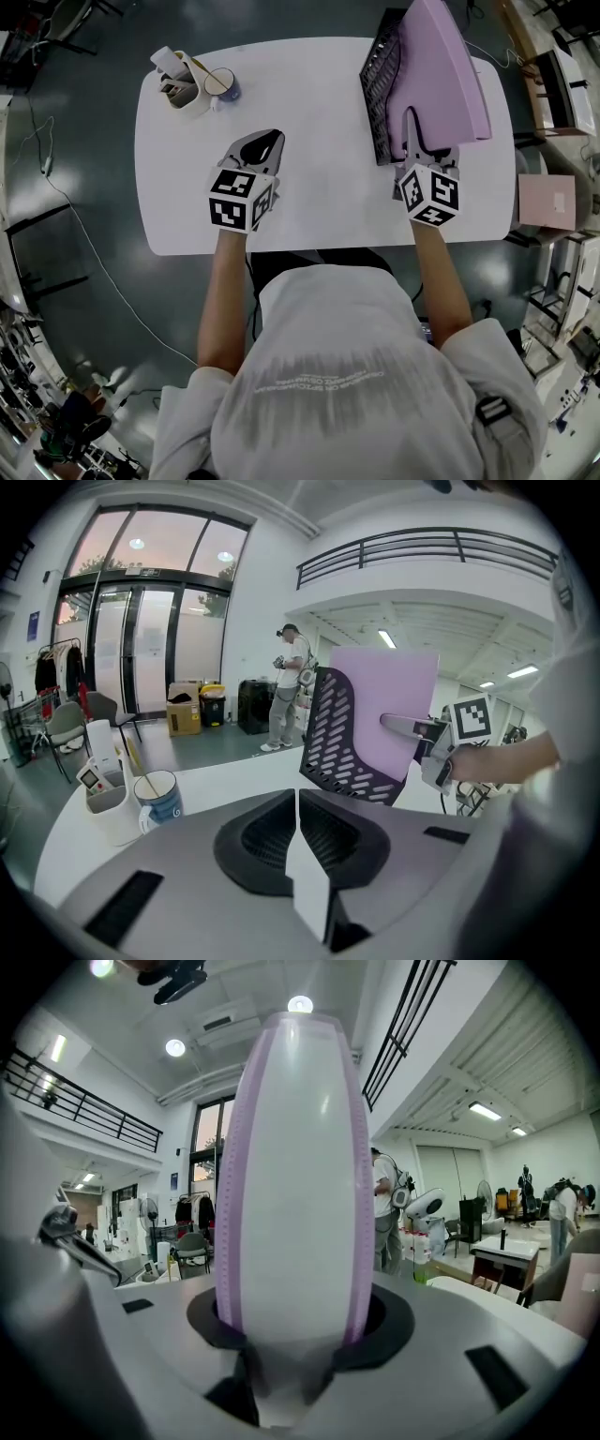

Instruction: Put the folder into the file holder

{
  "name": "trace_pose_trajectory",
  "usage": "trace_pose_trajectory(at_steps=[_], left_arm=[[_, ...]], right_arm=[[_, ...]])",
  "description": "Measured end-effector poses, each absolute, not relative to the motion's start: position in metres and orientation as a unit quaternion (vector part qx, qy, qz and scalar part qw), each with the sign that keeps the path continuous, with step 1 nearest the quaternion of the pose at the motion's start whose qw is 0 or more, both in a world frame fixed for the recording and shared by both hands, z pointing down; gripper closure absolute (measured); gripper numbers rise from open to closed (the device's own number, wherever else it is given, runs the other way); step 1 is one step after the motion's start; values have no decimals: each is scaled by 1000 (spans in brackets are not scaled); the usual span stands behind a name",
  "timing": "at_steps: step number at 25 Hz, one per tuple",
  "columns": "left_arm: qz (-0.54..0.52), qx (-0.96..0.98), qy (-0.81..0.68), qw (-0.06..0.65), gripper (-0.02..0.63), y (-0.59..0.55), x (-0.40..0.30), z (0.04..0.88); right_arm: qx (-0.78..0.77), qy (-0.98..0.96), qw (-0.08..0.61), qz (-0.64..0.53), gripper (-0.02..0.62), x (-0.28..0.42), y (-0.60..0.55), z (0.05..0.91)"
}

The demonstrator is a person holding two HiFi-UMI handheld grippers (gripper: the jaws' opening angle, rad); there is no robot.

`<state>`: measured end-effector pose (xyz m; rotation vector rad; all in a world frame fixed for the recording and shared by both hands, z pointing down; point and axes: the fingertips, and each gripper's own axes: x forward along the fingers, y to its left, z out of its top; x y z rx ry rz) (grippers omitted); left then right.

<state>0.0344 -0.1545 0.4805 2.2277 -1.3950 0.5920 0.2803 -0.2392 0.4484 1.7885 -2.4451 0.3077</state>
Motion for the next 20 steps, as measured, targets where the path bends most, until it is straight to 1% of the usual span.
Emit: trace_pose_trajectory(at_steps=[7,11,16,20], left_arm=[[218,807,-500,226,582,-154,38,484],[220,807,-498,229,581,-152,39,486],[219,805,-499,236,581,-148,34,490],[219,805,-496,242,581,-141,35,492]], right_arm=[[578,-803,81,120,376,281,-238,467],[565,-806,116,134,359,280,-235,483],[549,-813,153,120,348,276,-229,491],[531,-822,166,124,313,272,-225,491]])
